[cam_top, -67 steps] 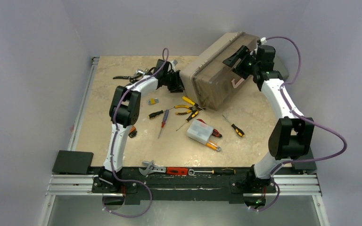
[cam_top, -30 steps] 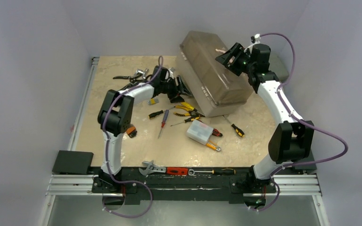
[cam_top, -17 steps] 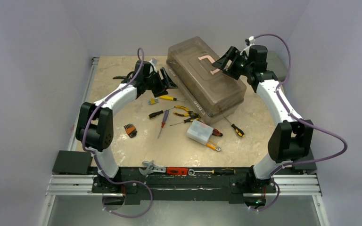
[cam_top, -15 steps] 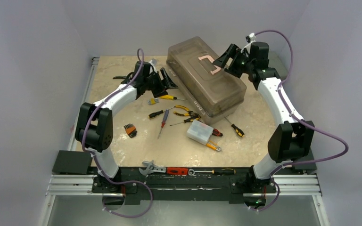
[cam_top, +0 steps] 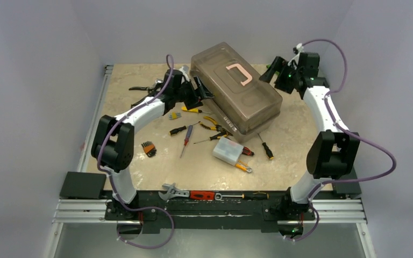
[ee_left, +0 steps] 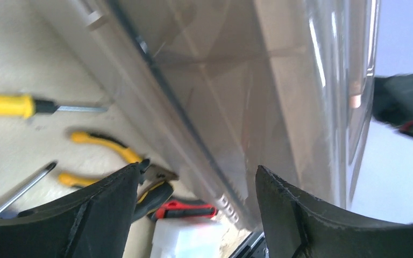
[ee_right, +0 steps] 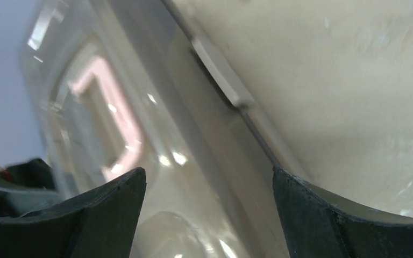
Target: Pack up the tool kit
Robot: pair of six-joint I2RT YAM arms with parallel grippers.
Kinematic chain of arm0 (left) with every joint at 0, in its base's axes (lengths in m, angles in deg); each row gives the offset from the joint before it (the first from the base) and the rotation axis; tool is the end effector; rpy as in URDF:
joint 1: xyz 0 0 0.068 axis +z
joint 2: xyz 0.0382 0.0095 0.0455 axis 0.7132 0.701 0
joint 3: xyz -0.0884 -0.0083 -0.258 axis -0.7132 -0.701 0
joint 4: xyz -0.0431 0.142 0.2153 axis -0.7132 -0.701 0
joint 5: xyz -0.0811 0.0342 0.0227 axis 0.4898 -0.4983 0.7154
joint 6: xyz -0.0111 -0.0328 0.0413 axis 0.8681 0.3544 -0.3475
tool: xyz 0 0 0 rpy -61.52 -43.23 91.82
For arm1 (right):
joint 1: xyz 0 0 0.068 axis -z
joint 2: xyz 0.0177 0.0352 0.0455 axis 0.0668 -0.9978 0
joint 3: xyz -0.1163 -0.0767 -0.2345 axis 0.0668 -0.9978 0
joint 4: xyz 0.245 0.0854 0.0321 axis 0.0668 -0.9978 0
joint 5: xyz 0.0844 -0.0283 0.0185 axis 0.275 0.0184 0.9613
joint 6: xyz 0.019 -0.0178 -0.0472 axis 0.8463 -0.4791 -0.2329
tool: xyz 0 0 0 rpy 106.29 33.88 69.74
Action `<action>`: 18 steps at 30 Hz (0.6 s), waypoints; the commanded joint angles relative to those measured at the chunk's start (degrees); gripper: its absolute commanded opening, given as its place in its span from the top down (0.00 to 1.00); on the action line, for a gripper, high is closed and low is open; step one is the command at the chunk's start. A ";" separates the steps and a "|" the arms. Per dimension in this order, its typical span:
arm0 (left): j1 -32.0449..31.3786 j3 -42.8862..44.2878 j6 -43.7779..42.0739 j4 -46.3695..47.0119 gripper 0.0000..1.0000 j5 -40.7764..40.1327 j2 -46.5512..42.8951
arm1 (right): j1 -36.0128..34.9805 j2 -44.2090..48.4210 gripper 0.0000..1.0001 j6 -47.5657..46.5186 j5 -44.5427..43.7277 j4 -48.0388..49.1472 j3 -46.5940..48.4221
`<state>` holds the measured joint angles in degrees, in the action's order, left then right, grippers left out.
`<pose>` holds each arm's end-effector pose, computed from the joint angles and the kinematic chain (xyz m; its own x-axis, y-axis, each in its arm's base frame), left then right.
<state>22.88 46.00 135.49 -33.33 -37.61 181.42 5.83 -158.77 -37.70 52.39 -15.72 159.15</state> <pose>0.3795 -0.1729 0.2507 -0.8239 -0.4466 -0.3490 0.0024 0.6130 -0.7900 0.3900 -0.0012 0.3538 -0.5812 0.4329 -0.6891 -0.0057 0.8446 0.5354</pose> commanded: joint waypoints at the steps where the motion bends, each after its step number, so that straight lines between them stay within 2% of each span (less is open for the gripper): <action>1: -0.72 5.67 4.41 6.64 0.24 1.10 5.90 | -0.59 0.22 0.15 -1.93 7.07 2.51 -7.37; 8: -0.59 8.76 5.57 9.10 0.25 -0.35 9.77 | -1.51 7.06 0.18 -2.94 13.13 5.29 -19.08; 18: 0.85 8.26 1.09 5.58 0.26 -1.54 5.02 | -12.83 18.95 0.21 2.03 11.12 10.39 -33.10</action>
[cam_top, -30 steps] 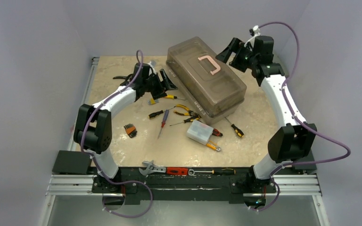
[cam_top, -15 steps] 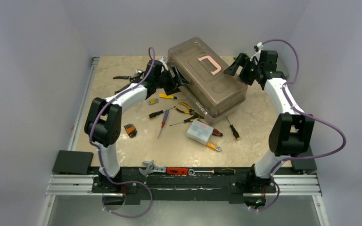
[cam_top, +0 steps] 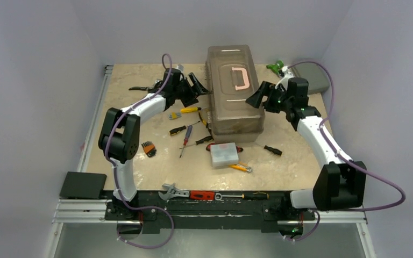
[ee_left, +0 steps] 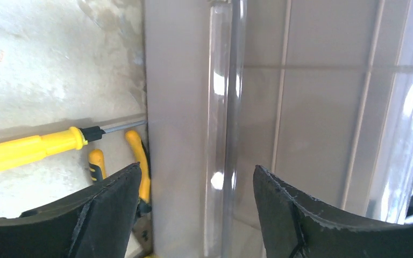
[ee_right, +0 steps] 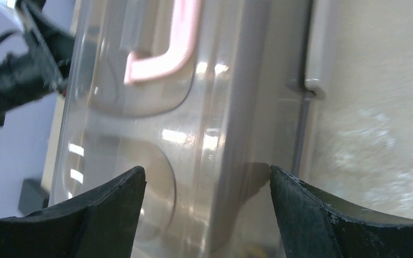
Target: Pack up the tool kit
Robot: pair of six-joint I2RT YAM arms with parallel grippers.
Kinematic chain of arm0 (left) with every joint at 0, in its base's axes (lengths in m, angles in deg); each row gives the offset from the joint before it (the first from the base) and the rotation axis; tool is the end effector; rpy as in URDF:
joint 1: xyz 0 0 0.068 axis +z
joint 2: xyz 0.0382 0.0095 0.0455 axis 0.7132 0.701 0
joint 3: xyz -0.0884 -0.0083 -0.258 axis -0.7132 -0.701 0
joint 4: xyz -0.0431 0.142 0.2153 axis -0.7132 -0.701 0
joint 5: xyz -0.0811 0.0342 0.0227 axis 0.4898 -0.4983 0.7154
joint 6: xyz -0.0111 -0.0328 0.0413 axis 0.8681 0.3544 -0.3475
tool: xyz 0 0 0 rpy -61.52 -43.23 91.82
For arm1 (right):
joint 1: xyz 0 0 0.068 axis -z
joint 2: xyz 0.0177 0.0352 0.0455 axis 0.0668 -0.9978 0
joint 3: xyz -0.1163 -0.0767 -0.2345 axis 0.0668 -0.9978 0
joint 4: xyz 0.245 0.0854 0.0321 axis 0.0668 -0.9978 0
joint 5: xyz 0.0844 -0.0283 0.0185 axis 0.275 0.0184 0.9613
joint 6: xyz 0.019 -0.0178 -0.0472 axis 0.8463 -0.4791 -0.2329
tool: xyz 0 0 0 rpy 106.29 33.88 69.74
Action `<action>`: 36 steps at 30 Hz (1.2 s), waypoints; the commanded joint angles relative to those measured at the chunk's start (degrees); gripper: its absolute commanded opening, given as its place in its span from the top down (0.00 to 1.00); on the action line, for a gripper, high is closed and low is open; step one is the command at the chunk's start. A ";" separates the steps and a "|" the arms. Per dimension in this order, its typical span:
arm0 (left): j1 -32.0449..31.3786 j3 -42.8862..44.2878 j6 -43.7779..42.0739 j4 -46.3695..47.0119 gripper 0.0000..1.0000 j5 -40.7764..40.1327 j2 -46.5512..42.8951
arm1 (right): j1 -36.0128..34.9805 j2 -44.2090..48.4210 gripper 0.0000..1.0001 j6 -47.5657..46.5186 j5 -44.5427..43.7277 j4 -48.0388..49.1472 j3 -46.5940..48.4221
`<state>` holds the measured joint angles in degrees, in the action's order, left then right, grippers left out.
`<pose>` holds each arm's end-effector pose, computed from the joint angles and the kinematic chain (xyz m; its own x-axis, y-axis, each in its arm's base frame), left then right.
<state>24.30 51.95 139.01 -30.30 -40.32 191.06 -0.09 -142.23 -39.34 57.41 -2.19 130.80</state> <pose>0.4191 -0.1755 0.2196 -0.7903 -0.5265 -0.3134 -0.0872 0.6029 -0.7930 0.3143 0.0368 0.3024 -0.6265 0.3320 -0.7051 -0.1878 0.8138 0.5500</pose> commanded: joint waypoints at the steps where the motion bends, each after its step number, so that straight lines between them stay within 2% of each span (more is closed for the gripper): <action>1: -0.46 3.45 -3.61 0.19 0.26 1.79 -4.45 | -7.98 3.47 0.22 4.54 5.61 -2.42 -5.70; 9: -2.50 26.31 -10.34 -15.32 0.28 14.18 7.71 | -17.02 5.99 0.22 9.54 1.27 1.51 -8.32; 18: -7.47 51.56 -13.48 -24.63 0.30 23.64 23.38 | -21.44 1.77 0.24 14.85 -0.36 10.78 -9.39; 22: -7.97 53.56 -15.44 -25.52 0.30 23.46 23.63 | -22.28 0.97 0.21 15.47 -0.22 13.25 -9.54; 27: -6.88 50.89 -23.38 -29.31 0.27 17.31 17.62 | -20.64 5.99 0.14 14.55 -3.07 12.21 -9.64; 33: -6.93 47.96 -32.71 -34.26 0.19 5.52 11.12 | -12.02 11.83 0.03 16.49 1.76 17.90 -14.94; 36: -7.31 46.16 -35.90 -35.33 0.17 1.24 9.61 | -8.23 14.56 0.01 16.63 2.46 19.37 -17.74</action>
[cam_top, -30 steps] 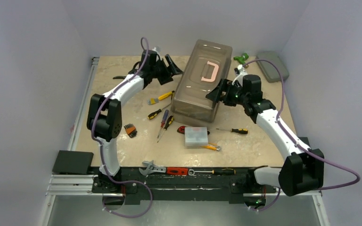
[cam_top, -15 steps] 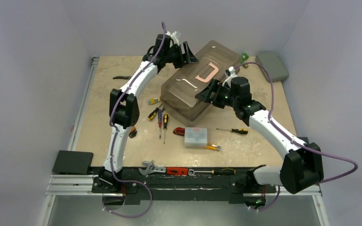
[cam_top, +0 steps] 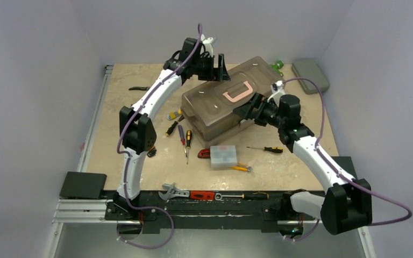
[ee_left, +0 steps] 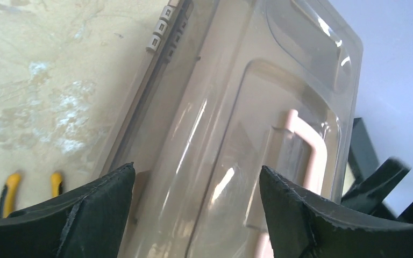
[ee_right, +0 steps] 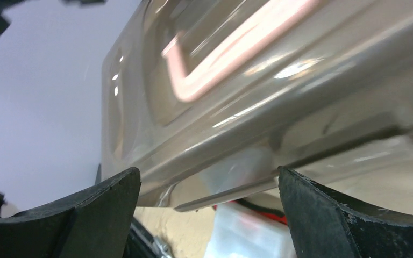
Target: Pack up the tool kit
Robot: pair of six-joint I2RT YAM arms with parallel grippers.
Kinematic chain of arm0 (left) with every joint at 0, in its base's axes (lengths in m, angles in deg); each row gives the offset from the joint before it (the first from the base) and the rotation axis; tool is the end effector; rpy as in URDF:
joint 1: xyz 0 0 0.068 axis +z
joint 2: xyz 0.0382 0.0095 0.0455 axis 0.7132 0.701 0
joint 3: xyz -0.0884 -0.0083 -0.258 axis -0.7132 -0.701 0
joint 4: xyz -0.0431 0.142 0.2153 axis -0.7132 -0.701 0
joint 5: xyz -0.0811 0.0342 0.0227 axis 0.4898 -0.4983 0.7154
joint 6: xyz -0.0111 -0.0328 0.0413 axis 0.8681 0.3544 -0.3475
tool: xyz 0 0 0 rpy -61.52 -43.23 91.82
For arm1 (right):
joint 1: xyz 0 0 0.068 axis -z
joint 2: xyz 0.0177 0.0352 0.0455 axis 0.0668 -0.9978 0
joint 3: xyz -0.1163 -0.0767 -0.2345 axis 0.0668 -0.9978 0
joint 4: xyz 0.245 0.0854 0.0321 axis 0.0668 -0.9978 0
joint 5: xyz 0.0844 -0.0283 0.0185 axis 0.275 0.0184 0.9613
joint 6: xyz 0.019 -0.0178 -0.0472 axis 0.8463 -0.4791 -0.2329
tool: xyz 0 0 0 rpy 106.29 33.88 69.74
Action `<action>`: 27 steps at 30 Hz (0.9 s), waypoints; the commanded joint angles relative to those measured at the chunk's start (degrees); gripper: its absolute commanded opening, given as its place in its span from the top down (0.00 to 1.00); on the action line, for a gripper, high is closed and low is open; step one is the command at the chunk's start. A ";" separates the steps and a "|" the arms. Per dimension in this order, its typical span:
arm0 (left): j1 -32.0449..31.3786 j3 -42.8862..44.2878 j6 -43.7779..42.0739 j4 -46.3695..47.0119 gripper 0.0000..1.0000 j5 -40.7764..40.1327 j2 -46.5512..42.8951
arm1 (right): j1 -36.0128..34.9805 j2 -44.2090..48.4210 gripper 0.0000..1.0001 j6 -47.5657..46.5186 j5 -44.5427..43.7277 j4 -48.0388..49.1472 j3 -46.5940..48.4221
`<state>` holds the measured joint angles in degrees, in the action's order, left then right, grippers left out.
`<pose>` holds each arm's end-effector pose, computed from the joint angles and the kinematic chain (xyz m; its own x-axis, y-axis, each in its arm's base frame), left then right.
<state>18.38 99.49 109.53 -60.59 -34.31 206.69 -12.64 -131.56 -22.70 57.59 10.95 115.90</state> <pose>0.4561 -0.2510 0.3245 -0.7507 -0.0616 -0.6578 0.4544 0.6746 -0.5817 0.2582 0.0924 0.2855 -0.6756 0.4194 -0.6064 -0.2597 0.6344 0.7280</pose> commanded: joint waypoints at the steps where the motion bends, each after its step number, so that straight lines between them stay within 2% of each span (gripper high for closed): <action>1: -1.54 -1.66 -7.65 -5.44 0.17 -5.79 -6.07 | 5.22 4.92 0.01 0.01 2.19 6.92 -3.87; 7: -1.45 -1.95 -10.60 -8.37 0.17 -7.17 -4.19 | 8.87 10.36 0.01 2.55 2.14 12.87 -12.63; 10: -1.29 -2.02 -11.58 -10.80 0.17 -8.05 -2.61 | 12.04 11.21 0.01 7.42 5.37 21.05 -19.17; 14: -0.11 -2.71 -11.14 -10.91 0.17 -7.85 -0.87 | 15.23 8.54 0.01 15.07 8.69 36.89 -27.15; 16: 1.07 -3.04 -9.51 -10.18 0.21 -6.30 0.30 | 15.60 5.28 0.01 17.94 9.43 45.17 -29.94; 19: 3.68 -2.97 -4.64 -9.36 0.35 -0.10 2.92 | 15.59 -2.85 0.01 21.80 11.00 57.56 -31.83; 21: 5.18 -3.53 -1.68 -8.64 0.43 4.08 4.12 | 15.60 -9.15 0.01 24.86 12.45 66.24 -31.67; 24: 6.77 -6.59 2.30 -5.44 0.49 7.68 4.71 | 15.60 -19.95 0.01 31.02 14.19 81.07 -30.38; 26: 7.78 -8.29 4.27 -3.86 0.54 9.48 5.05 | 15.59 -28.18 0.02 36.32 14.25 94.82 -28.46; 27: 8.12 -8.66 4.59 -3.64 0.55 9.84 5.34 | 15.59 -31.90 0.03 38.53 14.59 96.16 -26.93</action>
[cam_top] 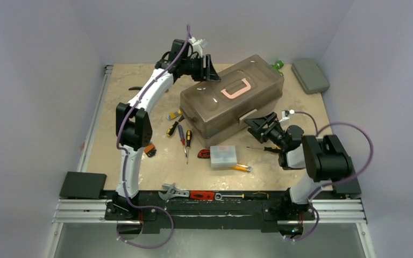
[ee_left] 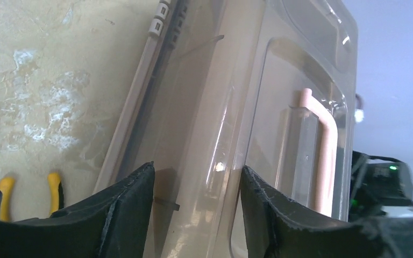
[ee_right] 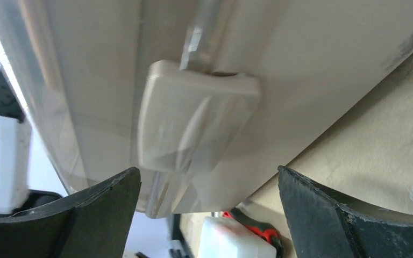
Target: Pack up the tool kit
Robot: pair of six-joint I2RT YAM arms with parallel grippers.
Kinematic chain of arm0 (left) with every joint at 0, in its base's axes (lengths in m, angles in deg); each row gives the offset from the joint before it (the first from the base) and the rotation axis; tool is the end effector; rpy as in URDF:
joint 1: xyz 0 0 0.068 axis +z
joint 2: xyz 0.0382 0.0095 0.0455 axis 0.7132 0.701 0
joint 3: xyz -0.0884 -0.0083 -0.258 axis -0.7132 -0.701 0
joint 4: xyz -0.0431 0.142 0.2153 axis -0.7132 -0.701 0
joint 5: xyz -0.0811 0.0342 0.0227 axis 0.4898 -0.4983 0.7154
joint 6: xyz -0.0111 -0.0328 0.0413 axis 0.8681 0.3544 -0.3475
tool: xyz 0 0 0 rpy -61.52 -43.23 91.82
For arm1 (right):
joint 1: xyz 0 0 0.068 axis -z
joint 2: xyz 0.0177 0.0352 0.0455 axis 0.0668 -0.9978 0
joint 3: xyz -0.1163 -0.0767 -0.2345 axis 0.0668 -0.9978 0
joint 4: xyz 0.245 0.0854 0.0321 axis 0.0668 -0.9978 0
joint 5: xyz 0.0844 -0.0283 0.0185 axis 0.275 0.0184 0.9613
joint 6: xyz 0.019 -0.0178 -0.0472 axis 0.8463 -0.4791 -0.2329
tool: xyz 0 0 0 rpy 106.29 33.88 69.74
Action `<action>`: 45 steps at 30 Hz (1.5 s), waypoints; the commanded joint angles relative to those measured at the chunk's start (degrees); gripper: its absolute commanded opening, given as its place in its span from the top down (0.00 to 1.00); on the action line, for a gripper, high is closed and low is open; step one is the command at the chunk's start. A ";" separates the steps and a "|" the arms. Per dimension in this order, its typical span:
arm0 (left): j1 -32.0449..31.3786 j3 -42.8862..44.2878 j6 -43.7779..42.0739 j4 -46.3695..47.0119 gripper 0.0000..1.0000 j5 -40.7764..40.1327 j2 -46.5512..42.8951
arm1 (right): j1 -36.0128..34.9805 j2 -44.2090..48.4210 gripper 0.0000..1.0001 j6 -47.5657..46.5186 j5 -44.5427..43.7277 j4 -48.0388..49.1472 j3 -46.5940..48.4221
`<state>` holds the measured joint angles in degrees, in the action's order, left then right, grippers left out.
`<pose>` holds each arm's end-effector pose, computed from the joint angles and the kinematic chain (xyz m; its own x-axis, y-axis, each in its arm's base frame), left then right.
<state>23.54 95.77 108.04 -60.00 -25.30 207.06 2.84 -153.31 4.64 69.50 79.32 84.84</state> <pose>0.4742 -0.2132 0.3021 -0.7989 -0.0474 -0.5996 0.4448 0.6245 -0.6420 0.2462 0.0259 0.1473 -0.6054 0.7303 -0.3166 -0.1435 0.2911 0.9459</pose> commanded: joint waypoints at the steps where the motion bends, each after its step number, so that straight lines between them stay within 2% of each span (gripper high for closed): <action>1: 3.31 -5.32 6.33 -4.09 0.56 1.10 5.17 | -0.27 -12.57 0.04 11.70 2.63 27.94 5.58; 9: 5.03 -8.60 7.71 -1.49 0.62 3.50 5.65 | -3.51 -15.08 0.07 11.34 1.66 27.63 12.96; 19: 5.07 -12.32 8.07 0.72 0.62 3.95 4.10 | -4.33 -16.39 0.09 12.53 0.36 27.82 18.71; 30: 4.91 -18.00 8.93 4.27 0.61 5.91 2.78 | -4.49 -17.18 0.11 16.37 1.49 27.40 29.05; 45: 3.06 -21.67 11.43 8.73 0.60 8.16 4.23 | -4.34 -21.85 0.14 21.16 4.39 25.58 36.02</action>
<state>32.76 79.84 121.83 -35.28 -23.16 205.53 0.02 -173.66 23.76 75.91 95.34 114.21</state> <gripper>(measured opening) 0.467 0.865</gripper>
